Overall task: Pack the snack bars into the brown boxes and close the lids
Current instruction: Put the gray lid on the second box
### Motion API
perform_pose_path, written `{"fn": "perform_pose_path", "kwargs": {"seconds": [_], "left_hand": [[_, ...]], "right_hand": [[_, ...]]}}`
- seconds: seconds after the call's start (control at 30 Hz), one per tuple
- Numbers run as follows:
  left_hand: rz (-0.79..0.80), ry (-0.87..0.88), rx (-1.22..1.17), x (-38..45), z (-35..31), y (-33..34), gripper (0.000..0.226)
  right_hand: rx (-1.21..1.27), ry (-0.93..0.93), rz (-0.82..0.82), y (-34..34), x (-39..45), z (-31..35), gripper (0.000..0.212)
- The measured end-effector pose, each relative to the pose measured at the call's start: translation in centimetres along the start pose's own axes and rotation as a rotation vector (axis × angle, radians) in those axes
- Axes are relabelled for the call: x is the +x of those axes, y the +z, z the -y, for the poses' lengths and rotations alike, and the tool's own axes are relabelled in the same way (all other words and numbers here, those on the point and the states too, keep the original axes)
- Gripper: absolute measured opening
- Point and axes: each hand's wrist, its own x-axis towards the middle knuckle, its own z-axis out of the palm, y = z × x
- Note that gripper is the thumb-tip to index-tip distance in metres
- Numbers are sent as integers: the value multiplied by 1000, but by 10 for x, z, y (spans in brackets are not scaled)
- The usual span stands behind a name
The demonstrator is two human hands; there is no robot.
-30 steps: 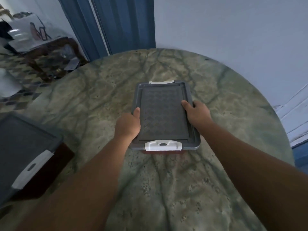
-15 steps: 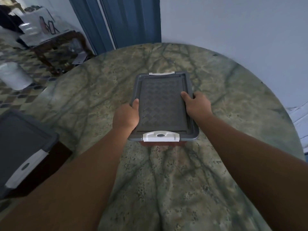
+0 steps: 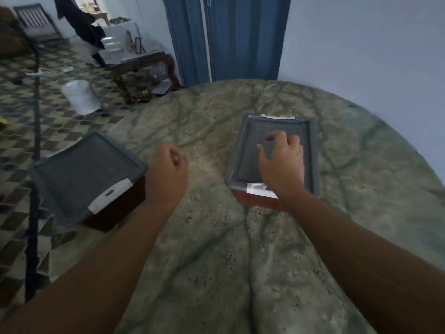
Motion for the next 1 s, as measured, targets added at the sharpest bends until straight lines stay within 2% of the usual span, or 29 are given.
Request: {"fn": "perform_pose_path", "kwargs": {"seconds": [0.13,0.2,0.27,0.37,0.43,0.5,0.57,0.63,0.77,1.0], "left_hand": [[-105,22,-5,-2,42,-71,6],[-151,36,61,1,70,-102,7],[-202,-30,154,1,100,-125,13],[-223,-345,312,1,141,-147,44],[-120,-655,246,4,160,-153,79],[-27,-877,74,10,169,-153,99],[-13,-944,-93,16,172,-148,98],[-44,-950,-182,19,172,-141,86],[-97,-898,-107,11,171,-133,64],[-133,-848,-96,10,172,-130,52]], "right_hand": [[123,-100,139,41,-17,64,21],[148,-123,247,67,-26,98,17],[170,-131,374,93,-37,127,14],[168,-141,475,130,-50,165,25],[131,-135,512,153,-53,184,34],[53,-130,550,171,-50,197,43],[-10,-112,597,186,-43,204,49],[-52,-109,649,199,-35,210,48],[-134,-87,716,222,-23,222,40],[0,-14,609,239,-40,201,31]]}}
